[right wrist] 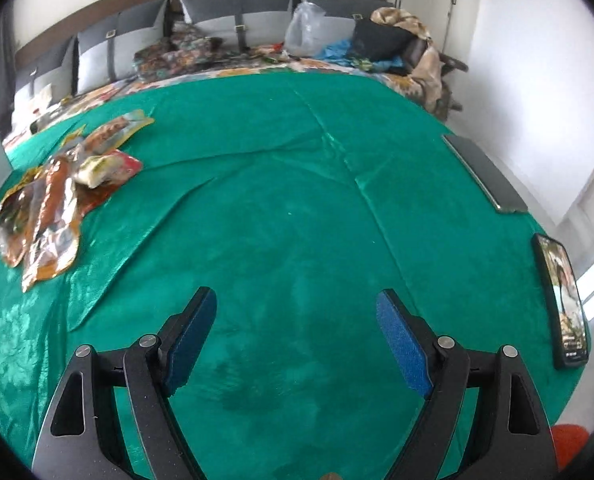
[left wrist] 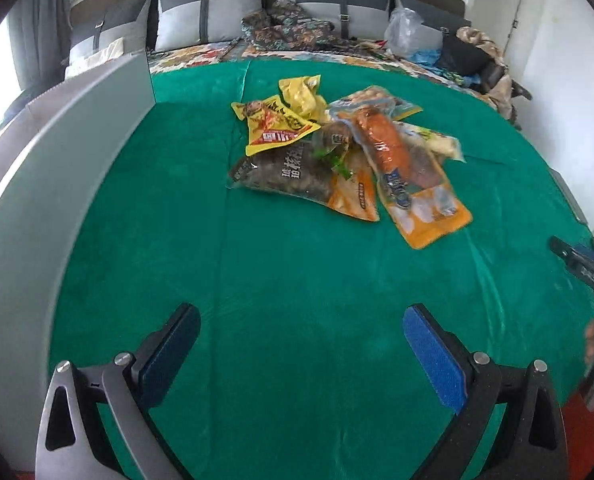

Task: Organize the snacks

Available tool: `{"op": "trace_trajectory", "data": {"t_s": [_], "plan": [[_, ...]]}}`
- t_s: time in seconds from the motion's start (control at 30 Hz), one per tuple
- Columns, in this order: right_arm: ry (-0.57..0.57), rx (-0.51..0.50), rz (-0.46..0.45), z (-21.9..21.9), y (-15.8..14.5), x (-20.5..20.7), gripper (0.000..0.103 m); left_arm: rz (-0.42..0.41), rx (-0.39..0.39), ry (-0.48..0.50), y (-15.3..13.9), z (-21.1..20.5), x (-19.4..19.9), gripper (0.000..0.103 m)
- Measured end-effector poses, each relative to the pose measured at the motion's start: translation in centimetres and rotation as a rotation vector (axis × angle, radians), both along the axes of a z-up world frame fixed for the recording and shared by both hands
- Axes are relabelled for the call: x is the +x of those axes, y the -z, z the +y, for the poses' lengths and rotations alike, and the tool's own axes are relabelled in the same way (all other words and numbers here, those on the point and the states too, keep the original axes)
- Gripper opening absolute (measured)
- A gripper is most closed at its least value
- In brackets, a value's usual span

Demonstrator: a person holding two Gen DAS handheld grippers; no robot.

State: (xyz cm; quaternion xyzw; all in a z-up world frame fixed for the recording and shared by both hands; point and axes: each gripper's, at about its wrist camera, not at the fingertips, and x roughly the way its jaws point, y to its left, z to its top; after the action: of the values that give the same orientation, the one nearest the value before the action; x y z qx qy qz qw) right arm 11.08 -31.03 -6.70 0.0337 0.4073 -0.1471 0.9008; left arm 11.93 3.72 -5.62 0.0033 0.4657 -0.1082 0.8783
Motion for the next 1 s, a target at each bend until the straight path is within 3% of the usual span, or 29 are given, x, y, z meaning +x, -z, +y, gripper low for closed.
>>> {"op": "trace_trajectory", "data": {"t_s": [0.4,0.53,1.0], "plan": [[0.031,0.067,0.018,-1.6,1.9,-1.1,0.085,0.002,0.067,-0.06,3.7,0.4,4.2,0.101],[0.024,0.068,0.021,-1.5,1.9,-1.0,0.087,-0.031,0.076,-0.058,3.7,0.5,4.0,0.102],[0.023,0.068,0.021,-1.5,1.8,-1.1,0.087,-0.029,0.076,-0.056,3.7,0.6,4.2,0.103]]}}
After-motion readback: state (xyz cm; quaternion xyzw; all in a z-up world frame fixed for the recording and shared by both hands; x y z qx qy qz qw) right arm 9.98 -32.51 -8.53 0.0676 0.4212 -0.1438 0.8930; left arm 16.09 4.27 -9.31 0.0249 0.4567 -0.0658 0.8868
